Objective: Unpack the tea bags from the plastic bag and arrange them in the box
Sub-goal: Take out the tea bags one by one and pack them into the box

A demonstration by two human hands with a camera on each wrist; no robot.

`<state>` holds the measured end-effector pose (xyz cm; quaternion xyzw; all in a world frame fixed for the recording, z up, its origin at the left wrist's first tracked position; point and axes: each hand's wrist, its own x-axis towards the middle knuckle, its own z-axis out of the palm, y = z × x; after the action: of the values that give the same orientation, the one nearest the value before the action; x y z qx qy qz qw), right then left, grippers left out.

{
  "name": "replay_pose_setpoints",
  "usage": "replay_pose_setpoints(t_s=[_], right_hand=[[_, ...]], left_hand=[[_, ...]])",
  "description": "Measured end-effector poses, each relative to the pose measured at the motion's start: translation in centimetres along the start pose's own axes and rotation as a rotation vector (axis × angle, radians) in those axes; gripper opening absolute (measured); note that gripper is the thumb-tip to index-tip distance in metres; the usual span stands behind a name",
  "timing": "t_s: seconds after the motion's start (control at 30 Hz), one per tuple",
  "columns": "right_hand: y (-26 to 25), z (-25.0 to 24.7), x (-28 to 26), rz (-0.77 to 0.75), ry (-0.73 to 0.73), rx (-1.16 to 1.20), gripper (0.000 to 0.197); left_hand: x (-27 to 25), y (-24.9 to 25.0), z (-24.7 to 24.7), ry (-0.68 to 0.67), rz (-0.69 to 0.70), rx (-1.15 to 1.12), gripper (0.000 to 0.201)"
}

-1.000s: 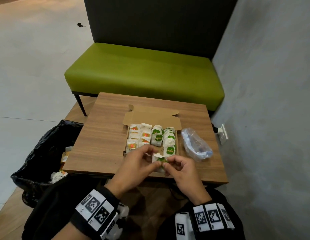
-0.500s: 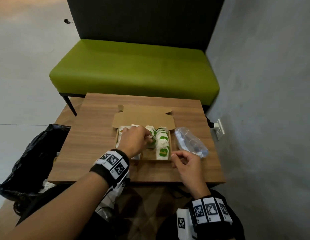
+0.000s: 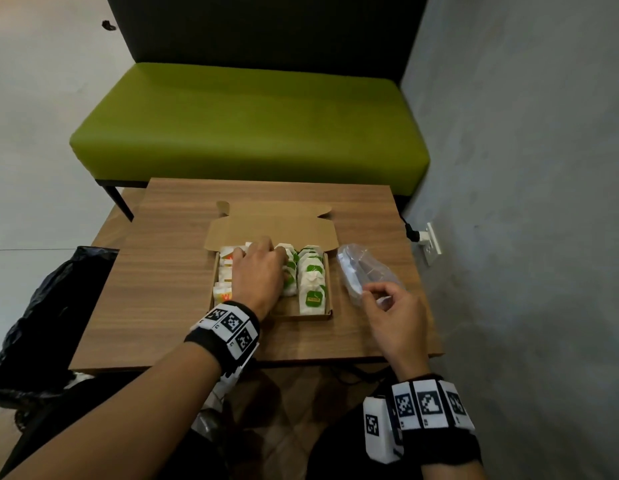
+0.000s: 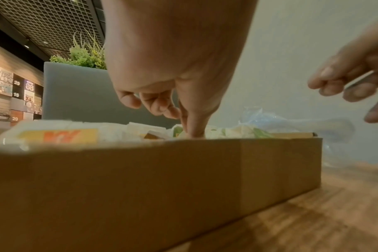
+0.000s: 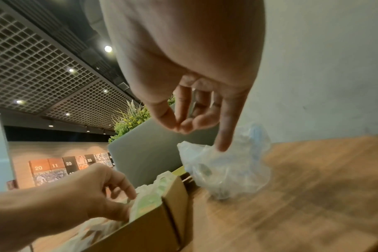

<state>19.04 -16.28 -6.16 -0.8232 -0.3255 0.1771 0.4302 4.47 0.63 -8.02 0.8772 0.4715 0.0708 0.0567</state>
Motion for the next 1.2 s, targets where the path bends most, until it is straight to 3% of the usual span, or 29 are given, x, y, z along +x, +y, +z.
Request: replay_pose_setpoints(t_s=[0.1,0.2,0.27,0.33,0.43,0.5,0.6,0.73,0.83,0.97,1.07,1.2], right_hand=[[0.9,-1.0,2.0,0.037,0.046,-0.348,0.013],[1.6,-1.5,3.9,0.1,-0.009,-0.435,0.012],[2.1,-1.3,5.0,0.133,-0.076,-0.46,0.013],[2.2,-1.1,5.6,0.162,-0.139,-0.428,0.012],[2.3,-1.1,5.3,0.178,-0.187,-0.365,0.012],[2.5,-1.1,4.8,0.194,-0.2,-0.371,0.016],[2.9,-1.0,4.1,0.176,-0.205,-0.433,0.015],[3.1,-1.2,3.8,0.099,-0.162,-0.491,0.034],[2.6,-1.6,3.7,0.076,-0.145,-0.506,0.058],[2.6,-1.7,3.2,0.066,-0.128,-0.54,0.088],[2.9,-1.5,2.8,0.057,-0.113,-0.59,0.083],[2.9,-1.9,2.8,-0.032,-0.104,-0.66,0.048]], left_hand=[[0.0,0.2,-0.3,-0.016,-0.007,-0.034,0.032],[-0.1,0.9,-1.1,-0.012,0.005,-0.077,0.045],[-0.2,2.2,-1.8,0.038,0.049,-0.118,0.043],[-0.3,4.2,-2.2,0.078,0.205,-0.228,0.035],[0.1,7.3,-2.1,-0.003,0.483,-0.295,0.031],[0.9,8.8,-1.6,-0.083,0.553,-0.195,0.033],[1.9,10.0,-1.0,-0.1,0.609,-0.019,0.033],[1.7,10.7,-1.0,-0.026,0.558,0.132,0.024],[1.2,10.8,-0.9,-0.08,0.516,0.154,0.021],[0.6,10.8,-0.6,-0.193,0.472,0.179,0.046],[0.1,10.9,-0.3,-0.23,0.406,0.157,0.054],[-0.1,11.0,-0.2,-0.348,0.353,-0.016,0.056]])
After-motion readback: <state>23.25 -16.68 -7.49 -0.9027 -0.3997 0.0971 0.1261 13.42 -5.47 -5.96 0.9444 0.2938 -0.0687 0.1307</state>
